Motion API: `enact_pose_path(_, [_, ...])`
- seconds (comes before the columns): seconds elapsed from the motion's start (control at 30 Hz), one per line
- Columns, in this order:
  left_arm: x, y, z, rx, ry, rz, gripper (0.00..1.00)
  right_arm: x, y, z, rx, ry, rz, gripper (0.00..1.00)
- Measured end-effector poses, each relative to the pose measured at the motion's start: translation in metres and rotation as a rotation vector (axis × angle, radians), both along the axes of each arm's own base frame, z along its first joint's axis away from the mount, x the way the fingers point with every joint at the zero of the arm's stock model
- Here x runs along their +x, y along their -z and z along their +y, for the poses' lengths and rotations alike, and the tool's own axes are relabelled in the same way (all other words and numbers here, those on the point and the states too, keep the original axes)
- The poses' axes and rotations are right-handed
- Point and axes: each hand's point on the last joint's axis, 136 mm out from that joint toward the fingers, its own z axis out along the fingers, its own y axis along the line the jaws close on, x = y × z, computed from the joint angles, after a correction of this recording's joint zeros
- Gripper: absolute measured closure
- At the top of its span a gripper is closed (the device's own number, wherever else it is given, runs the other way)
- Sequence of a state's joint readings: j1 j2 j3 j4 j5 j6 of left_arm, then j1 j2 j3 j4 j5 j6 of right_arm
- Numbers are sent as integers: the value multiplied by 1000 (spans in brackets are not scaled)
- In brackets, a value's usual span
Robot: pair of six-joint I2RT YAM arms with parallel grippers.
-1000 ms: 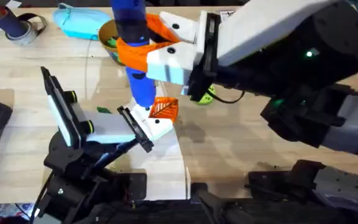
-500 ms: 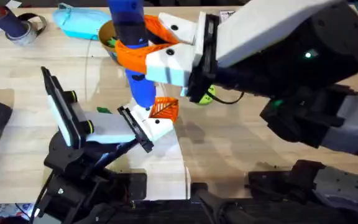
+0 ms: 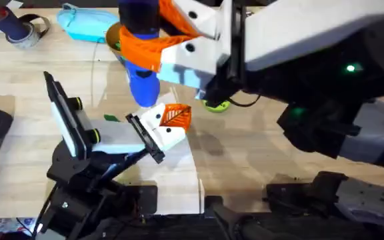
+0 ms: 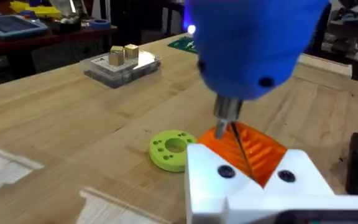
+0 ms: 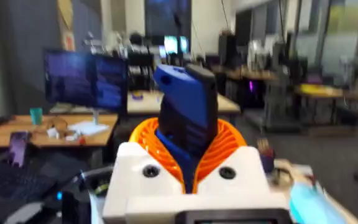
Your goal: Pick up the gripper from the table and insert it into the empty holder that is missing its gripper. Then pick up a screw, insert it into the mounting hole, and use the screwdriver to tighten it. Finally, clean up the table by picking up the vegetable and placing it into the bucket.
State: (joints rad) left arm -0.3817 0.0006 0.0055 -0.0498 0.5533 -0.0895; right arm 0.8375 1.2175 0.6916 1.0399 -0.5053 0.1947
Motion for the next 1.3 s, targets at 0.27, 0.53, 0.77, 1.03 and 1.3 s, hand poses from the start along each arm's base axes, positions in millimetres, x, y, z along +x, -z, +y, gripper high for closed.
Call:
enact_pose_path(0.27, [0, 0, 0, 0, 0, 0, 990, -3, -6, -3, 16, -12, -27, 955])
enact_pose_path(0.53, [0, 0, 0, 0, 0, 0, 990, 61, 29, -31, -100, 150, 95, 957])
enact_pose_path(0.77, [0, 0, 0, 0, 0, 0, 990, 123, 65, -80, -191, 348, 246, 956])
enact_pose_path(1.03, [0, 0, 0, 0, 0, 0, 990, 154, 162, -140, -508, 522, 446, 956])
enact_pose_path(1.3, [0, 0, 0, 0, 0, 0, 990, 155, 240, -213, -991, 712, 332, 958])
